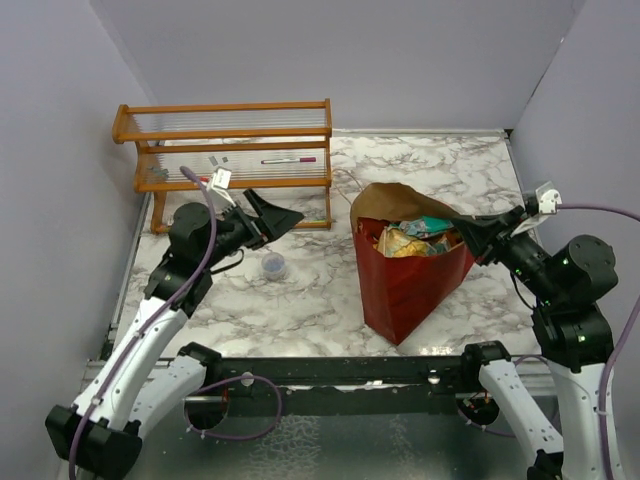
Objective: Take the snacks out of the paper bag
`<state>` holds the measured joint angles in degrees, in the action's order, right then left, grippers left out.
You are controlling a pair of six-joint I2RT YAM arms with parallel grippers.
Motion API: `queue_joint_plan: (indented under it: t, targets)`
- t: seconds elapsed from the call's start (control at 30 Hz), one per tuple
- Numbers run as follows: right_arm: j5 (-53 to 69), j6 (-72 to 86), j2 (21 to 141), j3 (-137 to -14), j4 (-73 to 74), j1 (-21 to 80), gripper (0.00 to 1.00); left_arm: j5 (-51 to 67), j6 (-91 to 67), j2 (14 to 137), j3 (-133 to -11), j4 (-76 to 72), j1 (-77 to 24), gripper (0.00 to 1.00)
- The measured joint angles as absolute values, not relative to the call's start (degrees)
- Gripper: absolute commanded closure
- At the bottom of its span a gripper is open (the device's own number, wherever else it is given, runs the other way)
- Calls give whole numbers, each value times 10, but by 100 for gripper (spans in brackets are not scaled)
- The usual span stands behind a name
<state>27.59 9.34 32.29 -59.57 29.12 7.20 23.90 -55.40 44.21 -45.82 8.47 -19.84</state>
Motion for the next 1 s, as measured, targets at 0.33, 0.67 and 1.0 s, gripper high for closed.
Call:
queue_joint_plan:
  t: [0.33,0.67,1.0]
  targets:
    - [265,93,284,-596,329,75,98,81,-545,648,-493,-19,-368,14]
    - [259,100,264,-595,346,75,98,-45,-514,836,-616,-74,-402,24]
    - [243,103,257,-598,362,75,97,-110,-482,920,-692,-77,-417,61]
